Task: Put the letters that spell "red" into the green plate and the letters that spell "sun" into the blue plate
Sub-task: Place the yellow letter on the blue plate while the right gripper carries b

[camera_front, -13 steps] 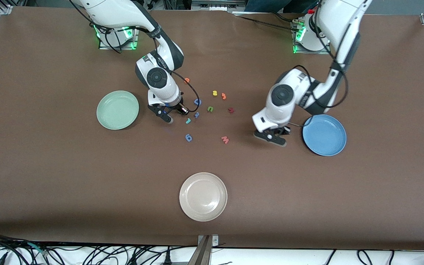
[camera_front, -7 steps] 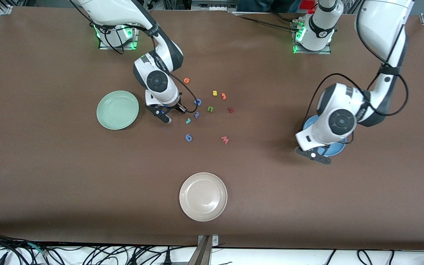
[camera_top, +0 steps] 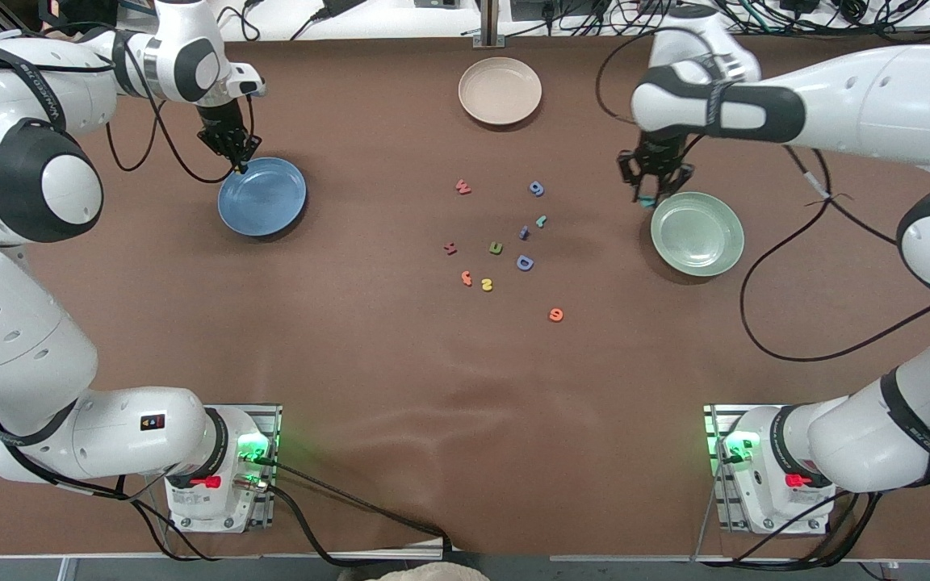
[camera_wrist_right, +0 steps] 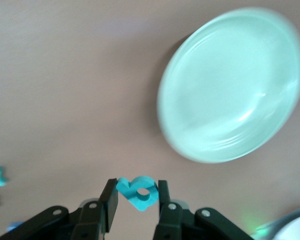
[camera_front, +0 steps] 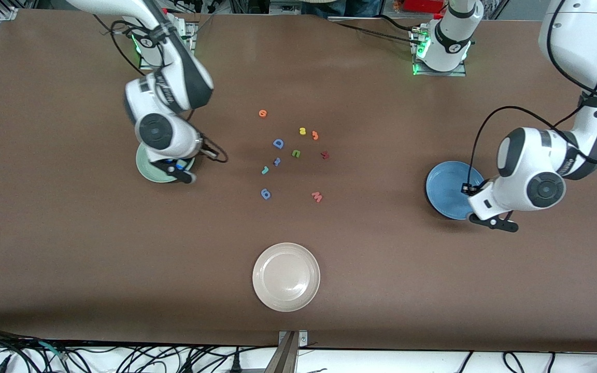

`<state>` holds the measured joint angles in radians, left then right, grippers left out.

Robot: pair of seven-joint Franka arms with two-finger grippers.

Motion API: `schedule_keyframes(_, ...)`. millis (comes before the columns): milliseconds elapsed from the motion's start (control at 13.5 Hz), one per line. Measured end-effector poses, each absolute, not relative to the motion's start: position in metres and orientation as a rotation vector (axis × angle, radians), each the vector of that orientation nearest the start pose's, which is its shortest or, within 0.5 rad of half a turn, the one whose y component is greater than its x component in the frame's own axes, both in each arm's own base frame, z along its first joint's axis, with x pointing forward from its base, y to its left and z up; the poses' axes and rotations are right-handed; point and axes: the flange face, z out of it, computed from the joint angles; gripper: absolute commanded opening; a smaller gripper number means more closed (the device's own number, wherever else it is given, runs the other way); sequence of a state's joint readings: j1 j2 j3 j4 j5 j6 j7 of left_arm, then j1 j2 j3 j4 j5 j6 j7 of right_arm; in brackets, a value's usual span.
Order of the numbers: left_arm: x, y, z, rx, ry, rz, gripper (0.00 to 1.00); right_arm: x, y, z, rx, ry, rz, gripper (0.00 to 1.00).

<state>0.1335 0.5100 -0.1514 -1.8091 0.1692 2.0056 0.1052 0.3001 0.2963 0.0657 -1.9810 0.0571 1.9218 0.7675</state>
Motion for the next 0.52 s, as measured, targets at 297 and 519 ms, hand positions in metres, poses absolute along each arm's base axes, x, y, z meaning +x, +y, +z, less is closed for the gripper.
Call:
schedule_keyframes(297,0.61,-0.013,0.216,-3.128,0.26,0.554,0.0,0.536,0.107,0.287,-3.147,0.471,0.677,0.28)
schedule_keyframes(519,0.61,-0.02,0.215,-3.133,0.249,0.558,0.1,0.52,0.057,0.251,-3.131,0.362,0.716,0.3)
